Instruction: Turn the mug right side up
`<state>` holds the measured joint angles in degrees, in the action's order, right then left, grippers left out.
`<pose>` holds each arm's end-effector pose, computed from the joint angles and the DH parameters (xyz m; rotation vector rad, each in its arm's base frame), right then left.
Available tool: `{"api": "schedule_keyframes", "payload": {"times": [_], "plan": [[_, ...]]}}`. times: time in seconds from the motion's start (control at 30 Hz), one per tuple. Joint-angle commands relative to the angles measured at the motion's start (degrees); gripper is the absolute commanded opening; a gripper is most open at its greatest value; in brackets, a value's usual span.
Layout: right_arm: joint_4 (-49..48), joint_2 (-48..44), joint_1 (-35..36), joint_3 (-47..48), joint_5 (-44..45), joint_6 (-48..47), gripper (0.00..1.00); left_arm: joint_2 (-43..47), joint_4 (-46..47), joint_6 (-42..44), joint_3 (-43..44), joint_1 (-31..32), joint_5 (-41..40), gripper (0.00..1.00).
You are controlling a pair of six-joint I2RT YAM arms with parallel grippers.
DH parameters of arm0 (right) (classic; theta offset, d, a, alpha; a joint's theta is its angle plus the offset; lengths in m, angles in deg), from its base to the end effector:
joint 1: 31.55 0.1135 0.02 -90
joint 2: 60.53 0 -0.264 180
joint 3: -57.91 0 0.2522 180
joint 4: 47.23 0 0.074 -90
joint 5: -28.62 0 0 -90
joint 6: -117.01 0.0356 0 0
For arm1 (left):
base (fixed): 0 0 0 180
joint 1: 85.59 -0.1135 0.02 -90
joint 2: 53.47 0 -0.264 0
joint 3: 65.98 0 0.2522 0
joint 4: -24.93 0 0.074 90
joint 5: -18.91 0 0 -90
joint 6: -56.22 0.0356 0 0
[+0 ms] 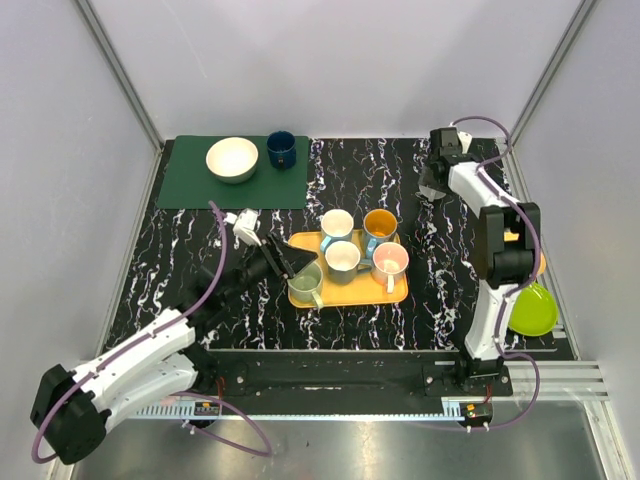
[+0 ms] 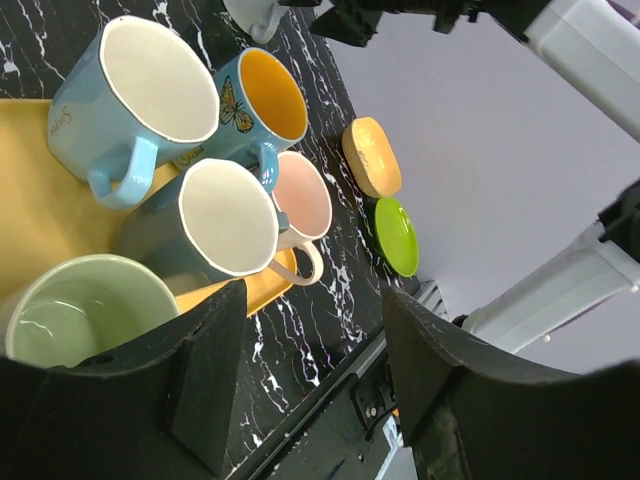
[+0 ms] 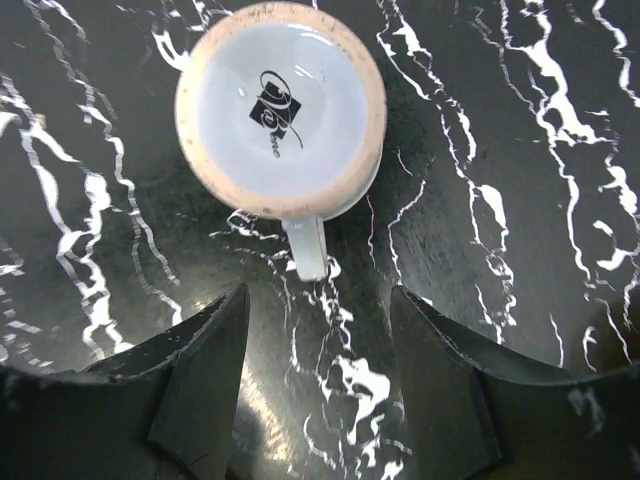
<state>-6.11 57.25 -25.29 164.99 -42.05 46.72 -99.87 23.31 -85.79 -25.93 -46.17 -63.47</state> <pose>0.4559 0.0382 0.2157 0.4239 2.3800 -0.2128 0.1491 -0.1286 0.2616 -0.0982 1.8865 -1.2619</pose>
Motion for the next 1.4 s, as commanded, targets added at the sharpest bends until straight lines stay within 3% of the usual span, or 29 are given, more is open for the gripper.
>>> {"api": "schedule_keyframes", "payload": {"times": [0.0,0.07,0.2,0.33,0.5,0.63,0.67,0.77,1.07,1.37], "plan": [[-2.92,-14.38,-0.11,-4.44,-1.22,5.69,0.64,-0.54,-3.76,3.05,5.26,-0.31,-2.43,0.59],[-4.93,-19.23,-0.11,-7.78,-3.15,9.63,0.64,-0.72,-7.20,4.81,7.45,-0.31,-4.71,0.59],[-13.89,-37.21,0.77,-24.09,-13.75,16.67,0.62,-1.24,-18.43,7.09,10.19,-0.31,-10.66,0.59],[-12.61,-45.61,6.29,-29.33,-19.16,14.85,0.61,-2.65,-25.40,3.94,10.72,-0.13,-15.61,0.52],[-7.41,-51.67,22.37,-31.44,-26.70,7.81,0.63,-0.72,-29.27,-1.33,8.52,0.04,-22.63,0.53],[-2.84,-51.95,30.02,-31.18,-29.17,5.53,0.69,2.35,-31.38,-1.87,8.61,-0.04,-26.77,0.57],[-1.35,-52.03,31.60,-31.09,-28.92,4.30,0.86,2.62,-32.52,-1.78,9.04,-0.04,-27.39,0.60],[1.55,-52.30,39.16,-30.65,-24.54,2.71,0.88,2.89,-36.38,-1.43,10.97,-0.04,-29.85,0.70],[1.57,-46.60,55.25,-33.46,-11.96,3.76,0.71,4.29,-40.44,-0.99,12.13,-0.04,-31.79,0.73],[-1.08,-36.50,58.07,-31.98,-9.58,2.44,0.67,10.09,-41.40,-2.31,8.43,-0.13,-31.44,0.72]]}}
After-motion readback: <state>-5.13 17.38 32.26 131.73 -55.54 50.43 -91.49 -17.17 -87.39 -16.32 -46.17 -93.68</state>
